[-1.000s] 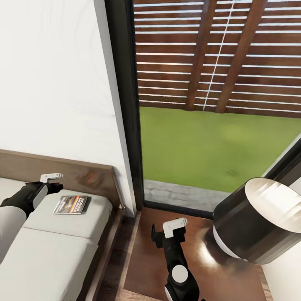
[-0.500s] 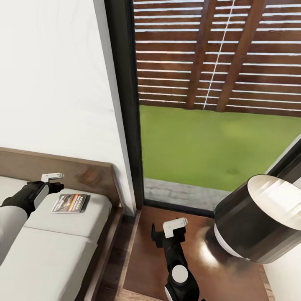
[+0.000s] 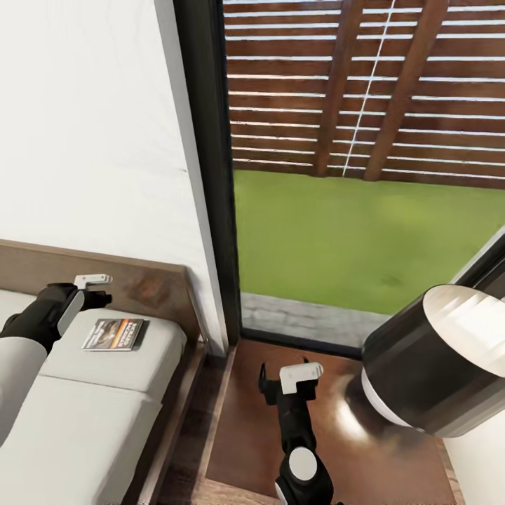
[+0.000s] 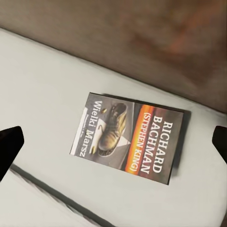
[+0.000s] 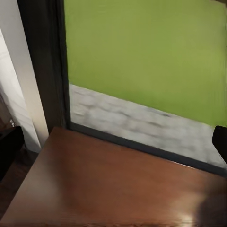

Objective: In the bedroom, move the book from the bed onto either nightstand, and place the two sandals side by side next to the bed.

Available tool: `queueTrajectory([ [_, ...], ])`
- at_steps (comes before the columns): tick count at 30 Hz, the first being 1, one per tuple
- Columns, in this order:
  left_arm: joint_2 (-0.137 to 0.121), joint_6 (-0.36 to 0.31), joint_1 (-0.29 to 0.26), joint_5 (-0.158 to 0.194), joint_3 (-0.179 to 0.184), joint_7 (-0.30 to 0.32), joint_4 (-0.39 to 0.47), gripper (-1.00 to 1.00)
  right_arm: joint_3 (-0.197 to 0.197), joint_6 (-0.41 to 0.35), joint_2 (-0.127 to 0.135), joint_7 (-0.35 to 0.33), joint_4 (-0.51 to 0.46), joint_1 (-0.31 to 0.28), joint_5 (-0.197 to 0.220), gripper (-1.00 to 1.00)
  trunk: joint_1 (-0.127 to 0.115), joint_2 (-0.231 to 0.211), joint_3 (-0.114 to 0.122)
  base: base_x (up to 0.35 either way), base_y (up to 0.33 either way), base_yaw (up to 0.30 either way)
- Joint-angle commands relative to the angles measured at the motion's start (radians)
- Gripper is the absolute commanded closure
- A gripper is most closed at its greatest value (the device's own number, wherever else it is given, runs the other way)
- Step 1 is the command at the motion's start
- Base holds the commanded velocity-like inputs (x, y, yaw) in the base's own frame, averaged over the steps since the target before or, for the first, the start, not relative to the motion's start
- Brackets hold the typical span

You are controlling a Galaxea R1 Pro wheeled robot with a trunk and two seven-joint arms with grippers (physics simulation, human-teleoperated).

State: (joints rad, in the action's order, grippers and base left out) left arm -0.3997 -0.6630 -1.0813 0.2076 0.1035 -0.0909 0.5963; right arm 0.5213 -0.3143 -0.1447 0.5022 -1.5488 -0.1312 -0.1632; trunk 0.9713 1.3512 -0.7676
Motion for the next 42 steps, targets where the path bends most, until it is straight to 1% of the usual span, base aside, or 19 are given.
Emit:
queueTrajectory([
  [1, -0.001, -0.005, -0.001, 0.01, 0.009, -0.01, 0.003, -1.0, 0.001, -0.017, -0.001, 0.004, -0.001, -0.001, -0.009, -1.0, 0.004, 0.008, -0.006, 0.0, 0.0, 0.0],
  [2, -0.001, -0.007, -0.001, 0.01, 0.009, -0.011, 0.005, -1.0, 0.0, -0.067, -0.007, 0.007, -0.001, -0.001, 0.003, -1.0, 0.008, 0.015, -0.01, 0.0, 0.0, 0.0],
  [4, -0.001, -0.007, -0.001, 0.011, 0.009, -0.013, 0.005, -1.0, -0.001, -0.115, -0.009, 0.008, -0.001, -0.003, 0.023, -1.0, 0.015, 0.029, -0.02, 0.0, 0.0, 0.0],
  [7, 0.002, -0.006, -0.001, 0.014, 0.009, -0.015, 0.004, -1.0, -0.001, -0.236, -0.011, 0.014, -0.001, -0.022, 0.103, -1.0, 0.027, 0.05, -0.034, 0.0, 0.0, 0.0],
  [11, 0.004, -0.005, -0.001, 0.013, 0.008, -0.015, 0.004, -1.0, -0.002, -0.325, -0.011, 0.017, -0.001, -0.039, 0.163, -1.0, 0.042, 0.078, -0.053, 0.0, 0.0, 0.0],
  [12, 0.005, -0.005, -0.001, 0.013, 0.007, -0.015, 0.004, -1.0, -0.003, -0.36, -0.012, 0.018, -0.001, -0.062, 0.188, -1.0, 0.046, 0.085, -0.057, 0.0, 0.0, 0.0],
  [13, 0.005, -0.003, 0.0, 0.013, 0.007, -0.014, 0.004, -1.0, -0.004, -0.418, -0.012, 0.024, -0.001, -0.12, 0.225, -1.0, 0.05, 0.092, -0.061, 0.0, 0.0, 0.0],
  [18, 0.005, 0.0, 0.0, 0.015, 0.007, -0.014, 0.003, -1.0, -0.004, -0.491, -0.013, 0.045, -0.001, -0.189, 0.253, -1.0, 0.065, 0.12, -0.074, 0.0, 0.0, 0.0],
  [20, 0.005, 0.002, 0.0, 0.017, 0.007, -0.014, 0.003, -1.0, -0.006, -0.531, -0.016, 0.055, -0.001, -0.243, 0.291, -1.0, 0.065, 0.12, -0.074, 0.0, 0.0, 0.0],
  [21, 0.005, 0.002, 0.0, 0.019, 0.007, -0.015, 0.002, -1.0, -0.01, -0.598, -0.018, 0.074, -0.001, -0.312, 0.365, -1.0, 0.065, 0.12, -0.074, 0.0, 0.0, 0.0],
  [22, 0.005, 0.003, 0.0, 0.02, 0.007, -0.015, 0.002, -1.0, -0.011, -0.624, -0.018, 0.086, -0.001, -0.338, 0.399, -1.0, 0.065, 0.12, -0.074, 0.0, 0.0, 0.0],
  [23, 0.006, 0.003, 0.0, 0.021, 0.007, -0.015, 0.002, -1.0, -0.013, -0.66, -0.019, 0.117, -0.001, -0.383, 0.464, -1.0, 0.065, 0.12, -0.074, 0.0, 0.0, 0.0],
  [24, 0.006, 0.003, 0.0, 0.021, 0.007, -0.015, 0.002, -1.0, -0.013, -0.674, -0.019, 0.136, -0.001, -0.402, 0.497, -1.0, 0.065, 0.12, -0.074, 0.0, 0.0, 0.0],
  [25, 0.007, 0.003, 0.0, 0.022, 0.007, -0.015, 0.002, -1.0, -0.027, -0.712, -0.019, 0.289, 0.0, -0.459, 0.701, -1.0, 0.065, 0.12, -0.074, 0.0, 0.0, 0.0],
  [26, 0.007, 0.003, 0.0, 0.022, 0.007, -0.015, 0.002, -1.0, -0.038, -0.717, -0.019, 0.342, -0.001, -0.467, 0.768, -1.0, 0.065, 0.12, -0.074, 0.0, 0.0, 0.0],
  [28, 0.006, 0.003, 0.0, 0.022, 0.007, -0.015, 0.0, -1.0, -0.048, -0.72, -0.017, 0.388, -0.001, -0.474, 0.826, -1.0, 0.065, 0.12, -0.074, 0.0, 0.0, 0.0],
  [29, 0.006, 0.004, 0.0, 0.022, 0.007, -0.015, -0.008, -1.0, -0.059, -0.722, -0.015, 0.444, -0.002, -0.483, 0.902, -1.0, 0.065, 0.12, -0.074, 0.0, 0.0, 0.0],
  [33, 0.005, 0.005, 0.0, 0.021, 0.006, -0.015, -0.024, -1.0, -0.064, -0.723, -0.014, 0.468, -0.002, -0.49, 0.936, -1.0, 0.065, 0.12, -0.074, 0.0, 0.0, 0.0],
  [42, 0.005, 0.007, 0.0, 0.017, 0.007, -0.015, -0.042, -1.0, -0.068, -0.725, -0.013, 0.485, 0.002, -0.498, 0.967, -1.0, 0.065, 0.12, -0.074, 0.0, 0.0, 0.0],
])
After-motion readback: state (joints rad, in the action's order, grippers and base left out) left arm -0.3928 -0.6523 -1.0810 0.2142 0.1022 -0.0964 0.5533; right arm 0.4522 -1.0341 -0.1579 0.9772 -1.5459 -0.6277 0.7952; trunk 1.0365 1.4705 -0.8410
